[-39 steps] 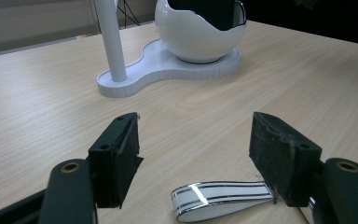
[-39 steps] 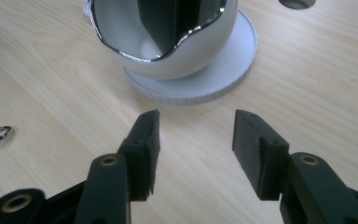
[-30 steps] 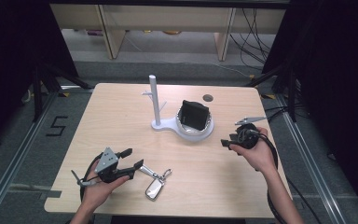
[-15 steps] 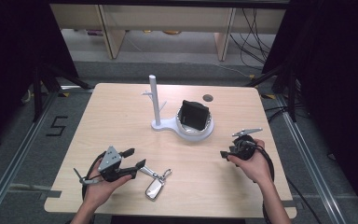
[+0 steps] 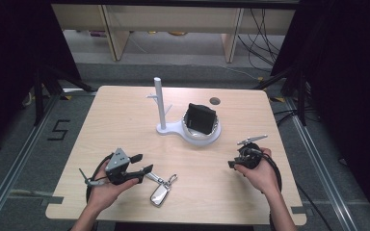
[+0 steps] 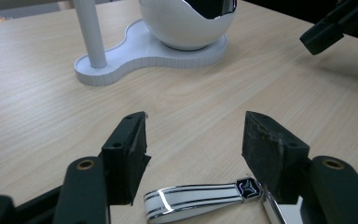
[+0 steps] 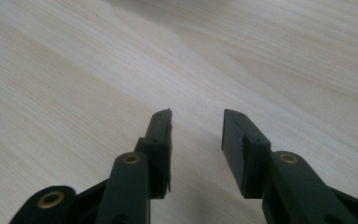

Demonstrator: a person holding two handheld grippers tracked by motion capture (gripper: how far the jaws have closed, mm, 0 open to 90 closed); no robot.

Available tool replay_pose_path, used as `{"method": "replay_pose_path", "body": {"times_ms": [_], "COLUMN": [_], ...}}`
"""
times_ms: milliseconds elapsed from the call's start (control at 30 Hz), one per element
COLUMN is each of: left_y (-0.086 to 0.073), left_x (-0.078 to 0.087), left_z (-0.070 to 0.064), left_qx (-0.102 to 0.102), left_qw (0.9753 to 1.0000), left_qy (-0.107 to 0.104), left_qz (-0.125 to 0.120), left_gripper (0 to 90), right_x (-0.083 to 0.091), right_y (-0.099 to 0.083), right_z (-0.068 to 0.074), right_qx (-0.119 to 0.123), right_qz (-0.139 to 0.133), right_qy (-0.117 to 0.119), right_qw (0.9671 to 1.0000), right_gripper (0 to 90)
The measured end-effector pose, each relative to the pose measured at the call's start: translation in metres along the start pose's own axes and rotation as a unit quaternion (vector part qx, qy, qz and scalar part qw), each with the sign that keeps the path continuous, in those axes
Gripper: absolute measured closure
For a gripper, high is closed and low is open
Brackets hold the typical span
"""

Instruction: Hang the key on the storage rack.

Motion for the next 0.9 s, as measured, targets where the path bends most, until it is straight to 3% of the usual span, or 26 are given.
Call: {"method": "replay_pose_path", "body": {"times_ms": [233, 400, 433, 500, 567, 600, 767, 900], "left_y": [0.005, 0.008, 0.009, 0.009, 0.009, 0.010, 0.014, 0.016], "left_x": [-0.005, -0.008, -0.008, -0.010, -0.011, -0.013, -0.015, -0.018], "left_z": [-0.004, -0.004, -0.005, -0.005, -0.005, -0.007, -0.008, -0.009], "left_qx": [0.003, 0.006, 0.008, 0.009, -0.003, 0.007, -0.009, -0.003], "left_qw": [0.9991, 0.9988, 0.9979, 0.9979, 0.9954, 0.9957, 0.9926, 0.9920], "left_qy": [-0.010, -0.015, -0.022, -0.023, -0.031, -0.033, -0.042, -0.044], "left_qz": [0.040, 0.047, 0.060, 0.061, 0.091, 0.087, 0.114, 0.119], "left_gripper": [44.8, 45.3, 45.3, 45.1, 44.9, 44.9, 45.7, 46.0], "right_x": [0.000, 0.000, 0.000, 0.000, 0.001, 0.002, 0.002, 0.003], "right_y": [0.000, 0.000, 0.000, 0.000, 0.000, -0.001, 0.000, 0.000], "right_z": [0.001, 0.002, 0.002, 0.002, 0.002, 0.004, 0.005, 0.006], "right_qx": [0.001, -0.002, 0.000, -0.003, -0.001, -0.009, -0.011, -0.009], "right_qz": [0.016, 0.021, 0.020, 0.020, 0.024, 0.032, 0.032, 0.032], "right_qy": [0.002, 0.003, 0.002, 0.000, 0.004, 0.006, 0.006, 0.008], "right_qw": [0.9999, 0.9998, 0.9998, 0.9998, 0.9997, 0.9994, 0.9994, 0.9994], "right_gripper": [75.4, 77.1, 77.1, 77.1, 77.0, 76.9, 76.8, 76.4]}}
Point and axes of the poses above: each handheld gripper's, and its own axes: x roughly backward along the jaws, y roughly out of its top, z roughly to its left, the point moved 3 cm from there along -x, roughly forward along the jaws, and after that the axes turned 10 degrees about -y, right-handed, at the moved point
